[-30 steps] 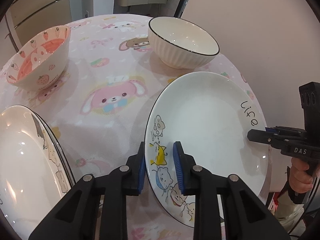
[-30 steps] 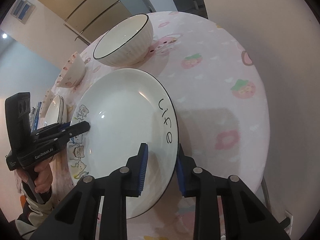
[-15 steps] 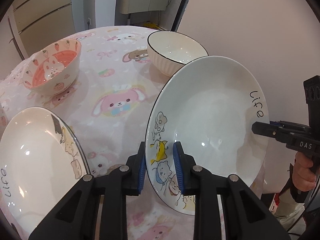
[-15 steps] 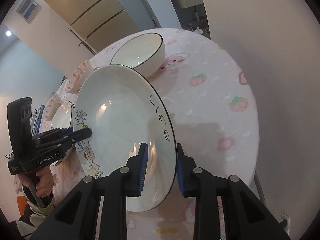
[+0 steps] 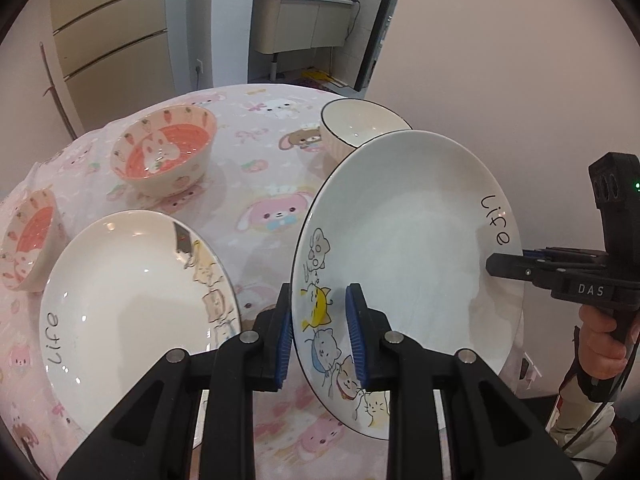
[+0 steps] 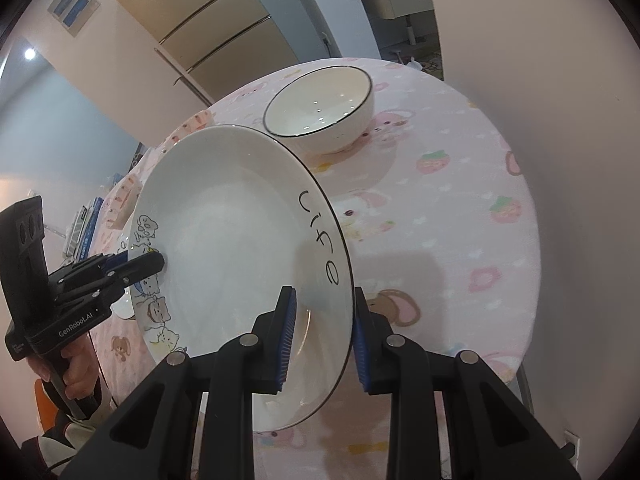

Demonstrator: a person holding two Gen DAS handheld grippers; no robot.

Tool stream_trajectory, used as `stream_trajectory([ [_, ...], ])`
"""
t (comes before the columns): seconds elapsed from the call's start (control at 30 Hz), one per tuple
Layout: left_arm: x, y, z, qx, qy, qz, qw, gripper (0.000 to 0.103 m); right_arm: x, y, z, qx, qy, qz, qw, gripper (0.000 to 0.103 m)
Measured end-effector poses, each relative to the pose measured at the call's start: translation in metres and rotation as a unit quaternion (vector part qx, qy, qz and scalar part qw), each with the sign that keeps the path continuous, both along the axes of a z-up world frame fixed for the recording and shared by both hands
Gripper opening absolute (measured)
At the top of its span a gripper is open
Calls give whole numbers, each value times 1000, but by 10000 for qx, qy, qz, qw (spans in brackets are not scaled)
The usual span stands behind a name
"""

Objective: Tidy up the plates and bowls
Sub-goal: 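Lift the cat plate with both tools and carry it toward the plate stack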

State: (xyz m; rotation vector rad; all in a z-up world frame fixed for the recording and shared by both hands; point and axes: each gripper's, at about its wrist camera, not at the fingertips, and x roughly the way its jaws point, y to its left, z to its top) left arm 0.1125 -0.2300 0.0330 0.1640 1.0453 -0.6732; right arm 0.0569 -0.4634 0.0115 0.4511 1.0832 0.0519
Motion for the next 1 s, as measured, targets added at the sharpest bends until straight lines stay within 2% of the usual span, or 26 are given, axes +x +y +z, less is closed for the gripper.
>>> stream_trajectory([
  [0.17,-4,21,9,-145,33,102,9998,23,2,17,9,-76,-37,135,9999,29],
  [0.57,-8,91,32,-243,-242,657,9972,23,18,83,38,-265,-211,596,9976,29],
  [0.73,-11,131,40,-331,-239,994,9942,23,28,115,50,-256,-352,837,9955,29],
  [1.0,-17,190,56,-240,-493,1566,9861,23,47,181,57,-214,-420,1409,9889,29],
])
